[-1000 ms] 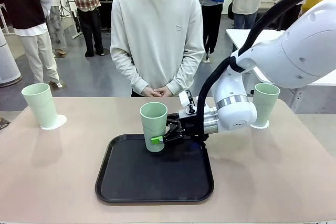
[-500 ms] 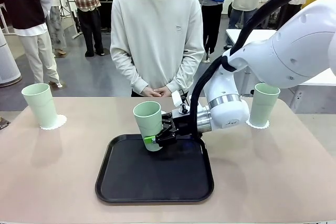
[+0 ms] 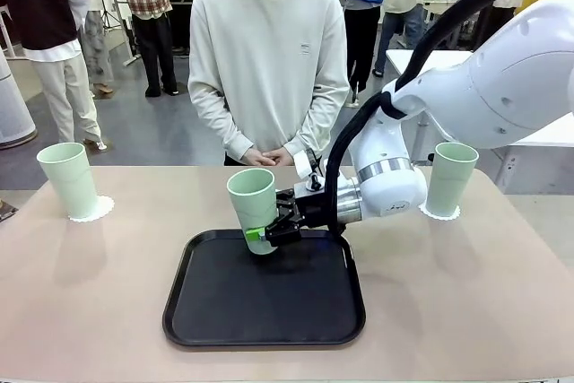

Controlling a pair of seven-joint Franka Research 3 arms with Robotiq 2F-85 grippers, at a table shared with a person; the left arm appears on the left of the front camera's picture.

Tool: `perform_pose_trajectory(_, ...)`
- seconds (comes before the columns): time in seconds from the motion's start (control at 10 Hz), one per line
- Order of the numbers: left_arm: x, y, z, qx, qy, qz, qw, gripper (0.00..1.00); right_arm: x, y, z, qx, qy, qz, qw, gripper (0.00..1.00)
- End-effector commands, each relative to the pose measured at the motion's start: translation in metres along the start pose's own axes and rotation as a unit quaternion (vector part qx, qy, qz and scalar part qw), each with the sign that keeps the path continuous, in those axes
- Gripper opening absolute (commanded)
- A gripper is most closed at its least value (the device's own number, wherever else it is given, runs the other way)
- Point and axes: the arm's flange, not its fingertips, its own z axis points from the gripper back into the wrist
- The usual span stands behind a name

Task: Place coasters on the table and set cups on them.
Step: Take one Reusable plastic cup from the Flat Tray and place it on a coaster set by the human.

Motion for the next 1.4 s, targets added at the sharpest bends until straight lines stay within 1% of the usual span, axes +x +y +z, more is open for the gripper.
perform_pose_trajectory(0.0,-0.001,-0.002,0.001,0.001,-0.001,-0.002,1.000,1.00,0.073,0.032,0.009,-0.022,-0.009,0.001,1.000,0.00)
perform_pose_trajectory(0.1,-0.001,-0.002,0.001,0.001,-0.001,-0.002,1.000,1.00,0.100,0.038,0.012,-0.017,-0.022,0.007,1.000,0.00)
perform_pose_trajectory(0.2,-0.001,-0.002,0.001,0.001,-0.001,-0.002,1.000,1.00,0.118,0.039,0.015,-0.024,-0.025,0.009,0.999,0.00)
perform_pose_trajectory(0.3,-0.001,-0.002,0.001,0.001,-0.001,-0.002,1.000,1.00,0.126,0.038,0.014,-0.030,-0.017,0.001,0.999,0.00)
perform_pose_trajectory(0.4,-0.001,-0.002,0.001,0.001,-0.001,-0.002,1.000,1.00,0.126,0.035,0.008,-0.079,0.016,-0.042,0.996,0.00)
perform_pose_trajectory(0.5,-0.001,-0.002,0.001,0.001,-0.001,-0.002,1.000,1.00,0.136,0.037,0.016,-0.010,-0.023,0.020,0.999,0.00)
perform_pose_trajectory(0.6,-0.001,-0.002,0.001,0.001,-0.001,-0.002,1.000,1.00,0.136,0.037,0.016,-0.010,-0.023,0.020,0.999,0.00)
perform_pose_trajectory(0.7,-0.001,-0.002,0.001,0.001,-0.001,-0.002,1.000,1.00,0.142,0.038,0.017,-0.035,-0.005,0.003,0.999,0.82)
perform_pose_trajectory(0.8,-0.001,-0.002,0.001,0.001,-0.001,-0.002,1.000,1.00,0.142,0.021,0.021,-0.034,0.000,-0.004,0.999,0.82)
perform_pose_trajectory(0.9,-0.001,-0.002,0.001,0.001,-0.001,-0.002,1.000,1.00,0.142,-0.004,0.027,-0.042,-0.020,0.002,0.999,0.82)
perform_pose_trajectory(1.0,-0.001,-0.002,0.001,0.001,-0.001,-0.002,1.000,1.00,0.139,-0.027,0.033,-0.041,-0.020,0.014,0.999,0.82)
perform_pose_trajectory(1.1,-0.001,-0.002,0.001,0.001,-0.001,-0.002,1.000,1.00,0.133,-0.049,0.039,-0.037,-0.039,0.016,0.998,0.82)
perform_pose_trajectory(1.2,-0.001,-0.002,0.001,0.001,-0.001,-0.002,1.000,1.00,0.125,-0.072,0.044,-0.055,-0.041,0.016,0.998,0.82)
perform_pose_trajectory(1.3,-0.001,-0.002,0.001,0.001,-0.001,-0.002,1.000,1.00,0.116,-0.098,0.048,-0.082,-0.038,-0.003,0.996,0.82)
